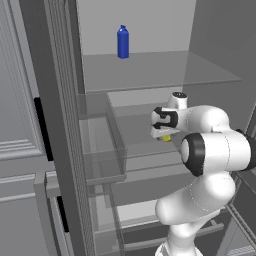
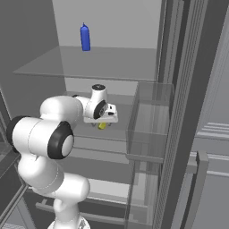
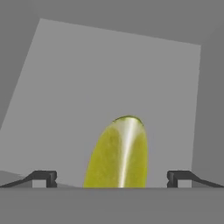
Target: Grab a lemon wedge from the fridge and one ice cube from the ice bowl, and put them in the glass of lemonade.
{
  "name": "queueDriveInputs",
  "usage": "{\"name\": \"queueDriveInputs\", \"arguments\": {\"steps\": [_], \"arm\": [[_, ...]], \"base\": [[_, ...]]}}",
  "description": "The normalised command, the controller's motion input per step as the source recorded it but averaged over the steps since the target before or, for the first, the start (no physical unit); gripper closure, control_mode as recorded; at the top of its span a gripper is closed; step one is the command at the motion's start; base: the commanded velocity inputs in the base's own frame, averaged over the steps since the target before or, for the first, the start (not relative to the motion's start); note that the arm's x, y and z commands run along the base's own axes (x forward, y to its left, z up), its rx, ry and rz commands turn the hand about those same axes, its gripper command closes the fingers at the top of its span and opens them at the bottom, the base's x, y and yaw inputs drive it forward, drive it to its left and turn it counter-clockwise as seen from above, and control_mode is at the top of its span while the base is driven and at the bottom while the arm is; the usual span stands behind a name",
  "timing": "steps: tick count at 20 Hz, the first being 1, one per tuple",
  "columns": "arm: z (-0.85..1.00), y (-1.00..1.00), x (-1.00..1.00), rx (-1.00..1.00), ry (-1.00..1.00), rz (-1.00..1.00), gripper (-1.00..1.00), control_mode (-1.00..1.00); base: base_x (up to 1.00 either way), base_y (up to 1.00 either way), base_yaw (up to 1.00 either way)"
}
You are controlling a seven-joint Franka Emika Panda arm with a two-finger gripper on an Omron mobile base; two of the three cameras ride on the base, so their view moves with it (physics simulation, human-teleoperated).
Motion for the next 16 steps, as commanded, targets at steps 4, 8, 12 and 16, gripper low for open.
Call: {"name": "queueDriveInputs", "arguments": {"steps": [4,8,12,16], "arm": [[0.0,0.0,0.0,0.0,0.01,-0.13,-1.0,-1.0],[0.0,0.0,0.0,0.0,0.01,-0.13,-1.0,-1.0],[0.0,0.0,-0.05,0.0,0.02,-0.04,-1.0,-1.0],[-0.24,0.0,-0.16,0.0,0.02,0.0,-1.0,-1.0]], "base": [[0.0,0.0,0.0],[0.0,0.0,0.0],[0.0,0.0,0.0],[0.0,0.0,0.0]]}}
